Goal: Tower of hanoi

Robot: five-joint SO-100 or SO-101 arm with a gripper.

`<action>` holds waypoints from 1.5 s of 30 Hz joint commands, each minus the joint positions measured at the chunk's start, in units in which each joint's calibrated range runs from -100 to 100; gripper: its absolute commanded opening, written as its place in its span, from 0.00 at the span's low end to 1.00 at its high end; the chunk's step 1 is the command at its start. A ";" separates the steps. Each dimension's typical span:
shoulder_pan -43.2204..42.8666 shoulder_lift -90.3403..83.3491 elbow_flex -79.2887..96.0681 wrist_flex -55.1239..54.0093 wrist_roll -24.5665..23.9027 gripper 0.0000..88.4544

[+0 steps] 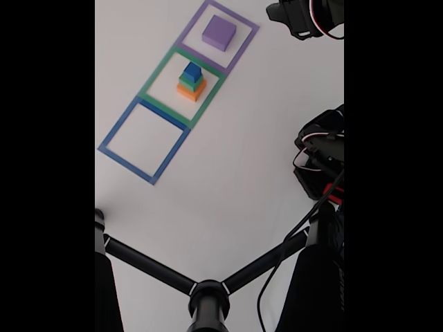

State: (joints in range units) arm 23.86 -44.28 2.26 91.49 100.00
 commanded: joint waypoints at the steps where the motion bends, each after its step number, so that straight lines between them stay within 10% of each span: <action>1: 2.31 0.48 -2.35 0.25 0.00 0.05; 24: 10.94 -3.40 37.28 -40.64 0.00 0.50; 45: 8.64 8.79 62.46 -85.74 0.00 0.61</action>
State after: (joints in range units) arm 32.30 -38.54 64.14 15.17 100.00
